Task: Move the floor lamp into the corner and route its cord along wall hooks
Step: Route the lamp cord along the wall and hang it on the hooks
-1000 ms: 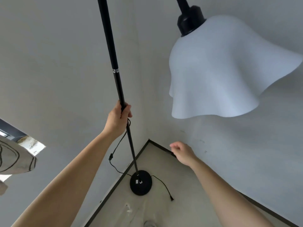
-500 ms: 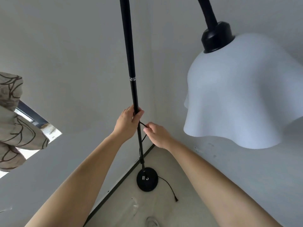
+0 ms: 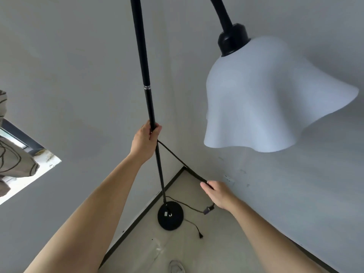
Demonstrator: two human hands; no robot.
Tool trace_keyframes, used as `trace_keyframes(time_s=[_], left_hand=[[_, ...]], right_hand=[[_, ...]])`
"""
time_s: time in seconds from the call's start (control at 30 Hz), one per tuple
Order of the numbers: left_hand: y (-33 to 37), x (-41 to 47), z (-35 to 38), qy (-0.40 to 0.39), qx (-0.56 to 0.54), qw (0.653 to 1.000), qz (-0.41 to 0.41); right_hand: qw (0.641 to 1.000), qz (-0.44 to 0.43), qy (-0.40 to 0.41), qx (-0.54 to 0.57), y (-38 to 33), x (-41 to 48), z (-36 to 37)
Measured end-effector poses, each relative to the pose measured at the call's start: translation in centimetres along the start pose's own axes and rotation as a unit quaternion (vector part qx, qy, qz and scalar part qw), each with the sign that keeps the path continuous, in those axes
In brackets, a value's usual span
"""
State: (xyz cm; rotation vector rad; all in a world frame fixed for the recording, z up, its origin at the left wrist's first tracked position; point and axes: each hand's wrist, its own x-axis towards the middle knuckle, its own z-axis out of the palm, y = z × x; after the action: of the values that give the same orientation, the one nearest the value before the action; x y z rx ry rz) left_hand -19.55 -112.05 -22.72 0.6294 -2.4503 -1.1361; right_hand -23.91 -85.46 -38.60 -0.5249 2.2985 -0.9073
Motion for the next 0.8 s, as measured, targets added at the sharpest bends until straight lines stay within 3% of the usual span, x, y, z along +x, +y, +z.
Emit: trace_keyframes(time_s=[0.17,0.23,0.3,0.4,0.5,0.57,0.8], left_hand=[[0.4,-1.1,2.0,0.051,-0.006,0.998,-0.034],[0.5,-2.2,3.9,0.092,0.013,0.987,-0.133],[1.1,-3.9,5.9,0.123,-0.008,0.950,-0.286],[2.6,-6.9,8.7,0.040,-0.110,0.896,-0.429],[4.3,-8.7,10.6,-0.083,-0.292,0.848,-0.434],[5.1,-9.3,11.1,-0.115,-0.382,0.825,-0.400],[4.6,-10.7,12.1,-0.041,-0.347,0.867,-0.355]], right_hand=[[0.998,-0.011,0.027,-0.047,1.9,-3.1,-1.2],[0.997,-0.034,0.033,-0.067,1.2,-3.7,-1.9],[0.994,-0.060,0.039,-0.087,0.7,-4.0,-2.7],[0.989,-0.094,0.018,-0.115,0.4,-4.4,-3.6],[0.988,-0.101,-0.002,-0.117,0.6,-4.6,-4.2],[0.989,-0.097,-0.001,-0.109,1.3,-4.8,-4.5],[0.997,-0.054,0.005,-0.050,6.1,-5.1,-5.0]])
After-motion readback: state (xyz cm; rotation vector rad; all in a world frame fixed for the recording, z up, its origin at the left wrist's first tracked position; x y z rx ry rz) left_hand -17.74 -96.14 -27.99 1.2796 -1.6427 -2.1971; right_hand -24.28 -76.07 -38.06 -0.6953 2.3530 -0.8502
